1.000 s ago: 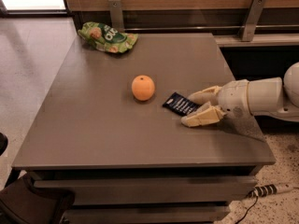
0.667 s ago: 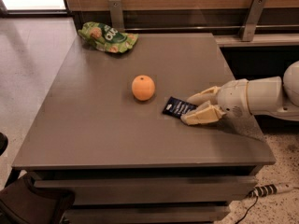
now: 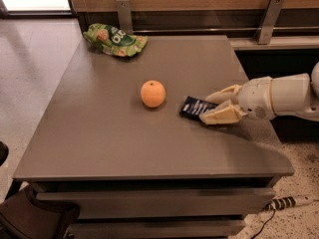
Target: Move rxbar blueberry near green rice chip bag
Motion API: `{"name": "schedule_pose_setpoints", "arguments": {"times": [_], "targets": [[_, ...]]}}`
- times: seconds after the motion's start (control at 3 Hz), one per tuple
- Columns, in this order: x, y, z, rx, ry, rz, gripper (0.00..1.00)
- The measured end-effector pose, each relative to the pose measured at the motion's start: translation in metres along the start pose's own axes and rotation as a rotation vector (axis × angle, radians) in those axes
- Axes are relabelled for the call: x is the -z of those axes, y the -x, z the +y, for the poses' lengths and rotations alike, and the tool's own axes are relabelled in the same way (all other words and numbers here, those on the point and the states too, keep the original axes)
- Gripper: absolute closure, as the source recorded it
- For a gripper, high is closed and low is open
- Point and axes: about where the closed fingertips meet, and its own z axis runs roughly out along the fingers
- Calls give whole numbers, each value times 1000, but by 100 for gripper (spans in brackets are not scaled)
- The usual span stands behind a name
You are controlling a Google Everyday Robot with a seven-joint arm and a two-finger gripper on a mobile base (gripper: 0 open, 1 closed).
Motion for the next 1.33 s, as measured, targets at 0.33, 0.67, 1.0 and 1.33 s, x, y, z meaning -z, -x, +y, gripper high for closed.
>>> {"name": "schedule_pose_setpoints", "arguments": {"times": [0.33, 0.67, 1.0, 1.33], "targets": [[27, 23, -27, 31, -46, 4, 100], [49, 48, -59, 66, -78, -5, 100], [65, 93, -98, 103, -156, -12, 100], [62, 140, -131, 116, -258, 15, 100]]}}
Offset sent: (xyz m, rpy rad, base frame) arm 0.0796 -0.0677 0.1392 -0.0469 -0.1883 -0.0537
